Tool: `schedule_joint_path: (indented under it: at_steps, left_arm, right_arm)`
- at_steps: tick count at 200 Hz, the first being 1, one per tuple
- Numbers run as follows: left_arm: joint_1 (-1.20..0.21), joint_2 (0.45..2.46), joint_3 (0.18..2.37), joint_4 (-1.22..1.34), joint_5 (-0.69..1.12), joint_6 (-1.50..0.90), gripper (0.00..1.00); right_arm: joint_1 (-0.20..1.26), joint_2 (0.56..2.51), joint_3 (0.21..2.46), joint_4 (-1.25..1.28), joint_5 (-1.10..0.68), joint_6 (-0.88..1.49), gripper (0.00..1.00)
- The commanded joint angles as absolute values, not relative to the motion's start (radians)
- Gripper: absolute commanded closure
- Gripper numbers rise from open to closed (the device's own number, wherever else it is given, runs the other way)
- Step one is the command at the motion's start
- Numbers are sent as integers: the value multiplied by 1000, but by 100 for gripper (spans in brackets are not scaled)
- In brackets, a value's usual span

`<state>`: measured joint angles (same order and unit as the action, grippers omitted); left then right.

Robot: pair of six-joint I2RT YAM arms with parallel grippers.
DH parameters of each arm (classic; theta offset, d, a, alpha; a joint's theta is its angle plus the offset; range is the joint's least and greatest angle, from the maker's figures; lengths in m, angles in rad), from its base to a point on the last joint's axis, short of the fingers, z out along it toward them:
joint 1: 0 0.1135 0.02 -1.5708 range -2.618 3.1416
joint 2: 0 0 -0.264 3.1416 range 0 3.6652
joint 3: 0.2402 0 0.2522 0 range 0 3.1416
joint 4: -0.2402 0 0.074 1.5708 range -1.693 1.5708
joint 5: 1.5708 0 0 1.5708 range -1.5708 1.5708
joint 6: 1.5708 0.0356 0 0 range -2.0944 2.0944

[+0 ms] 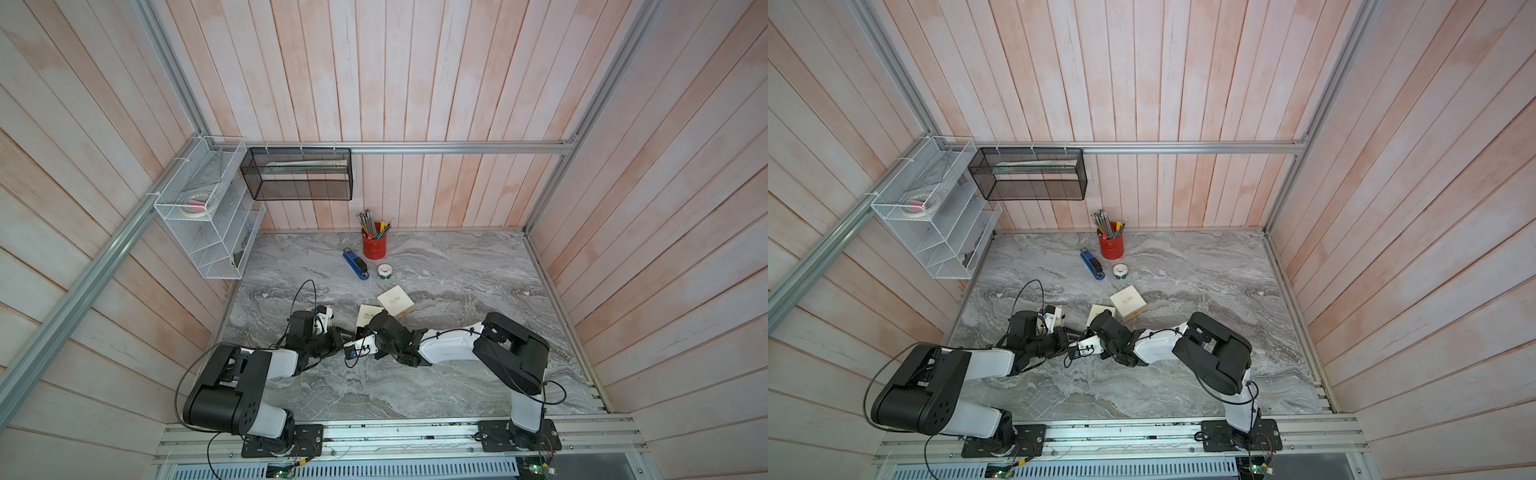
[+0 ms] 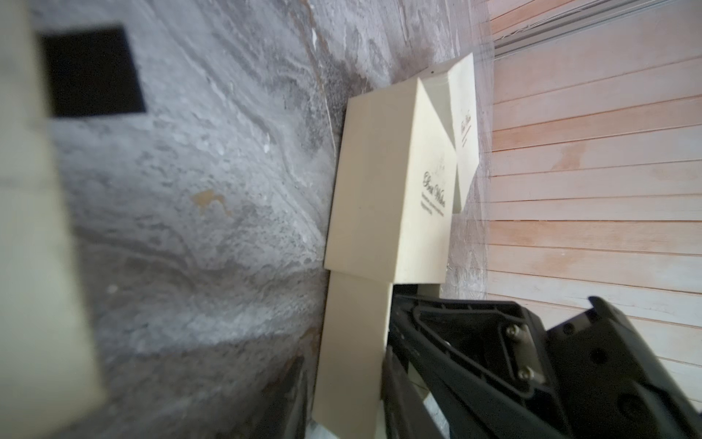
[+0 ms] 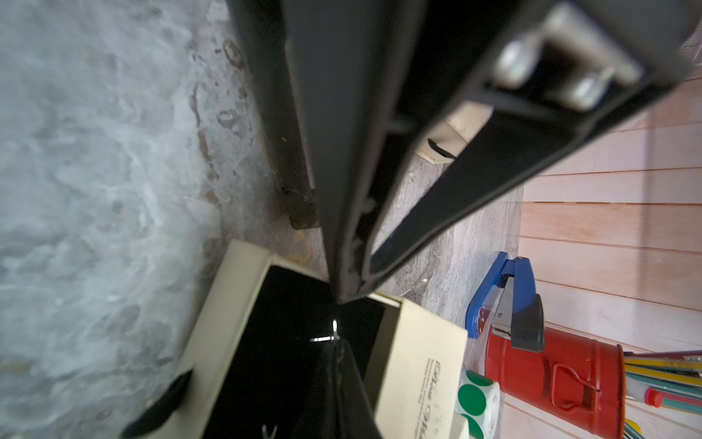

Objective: Place the earrings into the drawer-style jewelry box
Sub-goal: Insert the earring into the inner lining.

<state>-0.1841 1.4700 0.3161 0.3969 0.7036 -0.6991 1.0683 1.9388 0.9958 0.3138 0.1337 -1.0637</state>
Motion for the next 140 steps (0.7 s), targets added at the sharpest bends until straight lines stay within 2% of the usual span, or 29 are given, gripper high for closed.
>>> schedule_joint_path:
  at_steps: [1,60,140]
  left_arm:
    - [-180,1485,331,394,707,-675,65]
    - [-179,1477,321,409,715,-685,65]
    - [-145,1469,293,524,796,-738,65]
  right_arm:
    - [1072,1925,970,255,141,-1052,100]
    - [1053,1878,969,311,57,-925,100]
    - [1041,1894,993,316,64,-923,100]
